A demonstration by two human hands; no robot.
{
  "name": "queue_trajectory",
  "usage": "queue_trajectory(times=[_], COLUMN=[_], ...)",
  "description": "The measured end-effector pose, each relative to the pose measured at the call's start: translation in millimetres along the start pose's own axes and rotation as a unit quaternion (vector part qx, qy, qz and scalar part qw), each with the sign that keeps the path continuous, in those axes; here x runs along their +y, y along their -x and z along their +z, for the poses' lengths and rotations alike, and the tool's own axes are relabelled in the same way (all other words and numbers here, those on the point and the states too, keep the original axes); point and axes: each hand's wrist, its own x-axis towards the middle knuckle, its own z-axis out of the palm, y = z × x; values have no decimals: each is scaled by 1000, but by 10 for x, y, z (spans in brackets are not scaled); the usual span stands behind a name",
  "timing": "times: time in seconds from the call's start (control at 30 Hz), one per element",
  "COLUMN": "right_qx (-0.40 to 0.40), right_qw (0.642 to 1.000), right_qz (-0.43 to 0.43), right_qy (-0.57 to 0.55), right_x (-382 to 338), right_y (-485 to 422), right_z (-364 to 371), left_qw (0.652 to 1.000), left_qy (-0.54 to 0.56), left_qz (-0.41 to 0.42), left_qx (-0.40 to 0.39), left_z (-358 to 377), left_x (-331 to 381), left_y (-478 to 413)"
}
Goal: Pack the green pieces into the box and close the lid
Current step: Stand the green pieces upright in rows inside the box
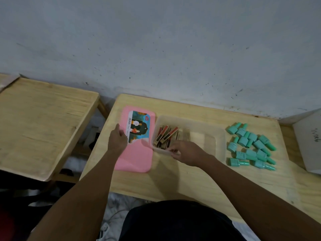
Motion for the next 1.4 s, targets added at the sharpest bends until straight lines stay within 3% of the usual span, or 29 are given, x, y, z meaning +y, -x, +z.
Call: queue_trajectory(times=[0.1,0.23,0.6,0.73,0.8,0.9,1.03,1.27,1.4], right_qx=[3,9,35,56,74,112,151,140,202], right_qw=[1000,1000,999,998,997,992,985,984,948], right_qz=[-2,0,8,18,31,55,76,102,225], right_qy=[11,1,-7,-12,-17,-20,-15,-38,-99], right_x=[-4,26,137,112,127,159,154,61,265], right_y=[-4,27,133,148,179,237,279,334,373], right_z=[6,33,69,95,109,151,220,226,162], left_qw=[985,962,944,967,990,986,976,980,983], left_qy=[-155,-229,-277,-205,-71,104,110,88,87], left_qz=[66,145,160,135,121,105,174,172,158], left_qx=[37,-14,-86,-63,-31,-75,-66,-43,-40], left_z=[186,460,496,407,402,473,601,620,647], left_x=[-133,-229,-206,-22,164,442,557,604,608], left_y=[66,199,-31,-5,139,388,529,494,516])
